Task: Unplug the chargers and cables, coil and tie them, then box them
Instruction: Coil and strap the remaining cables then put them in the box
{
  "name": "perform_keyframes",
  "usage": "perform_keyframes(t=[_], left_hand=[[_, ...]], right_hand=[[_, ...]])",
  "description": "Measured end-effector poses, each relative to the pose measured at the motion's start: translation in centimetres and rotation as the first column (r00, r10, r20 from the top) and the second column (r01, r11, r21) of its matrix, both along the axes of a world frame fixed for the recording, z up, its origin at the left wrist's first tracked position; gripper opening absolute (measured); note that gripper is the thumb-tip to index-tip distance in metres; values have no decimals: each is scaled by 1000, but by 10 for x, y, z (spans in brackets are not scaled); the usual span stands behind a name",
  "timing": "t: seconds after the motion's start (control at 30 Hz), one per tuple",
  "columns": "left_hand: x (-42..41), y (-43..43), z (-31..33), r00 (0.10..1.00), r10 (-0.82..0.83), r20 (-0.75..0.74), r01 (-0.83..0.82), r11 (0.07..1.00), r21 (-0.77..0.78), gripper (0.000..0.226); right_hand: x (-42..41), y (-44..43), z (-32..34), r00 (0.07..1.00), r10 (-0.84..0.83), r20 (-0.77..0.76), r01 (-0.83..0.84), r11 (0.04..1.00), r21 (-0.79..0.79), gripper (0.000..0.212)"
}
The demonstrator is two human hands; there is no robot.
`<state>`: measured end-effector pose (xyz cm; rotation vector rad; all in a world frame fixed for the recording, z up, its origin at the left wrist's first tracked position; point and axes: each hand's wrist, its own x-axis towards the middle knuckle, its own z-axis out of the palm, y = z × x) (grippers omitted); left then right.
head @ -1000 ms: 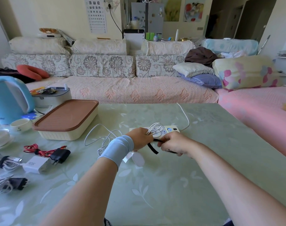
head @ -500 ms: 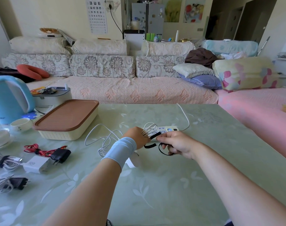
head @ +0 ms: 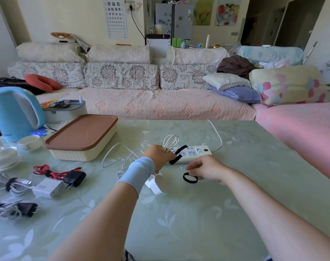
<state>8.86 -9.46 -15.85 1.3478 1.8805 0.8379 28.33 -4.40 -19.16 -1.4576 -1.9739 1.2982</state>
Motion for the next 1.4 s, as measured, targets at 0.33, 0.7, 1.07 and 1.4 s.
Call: perform_keyframes(t=[0.33,0.7,1.07,1.4], left_hand=[[14,-5,6,982,-83,172,88,996,-18,27],[-2,-7,15,728,-3,685,55,997,-55,34],[14,-9,3,780,-182,599,141,983,115,25],[19,-6,0,863,-128,488,104,992,75,22]], right_hand=[[-17,-20,27,907,35,-419,-24,999,31,14],[-10,-11,41,645,-329,-690,343,931,-123,11],[-8,-29,56,746,22,-665,41,996,79,29],[-22,-39,52,851,-48,-523,43,999,-21,7]])
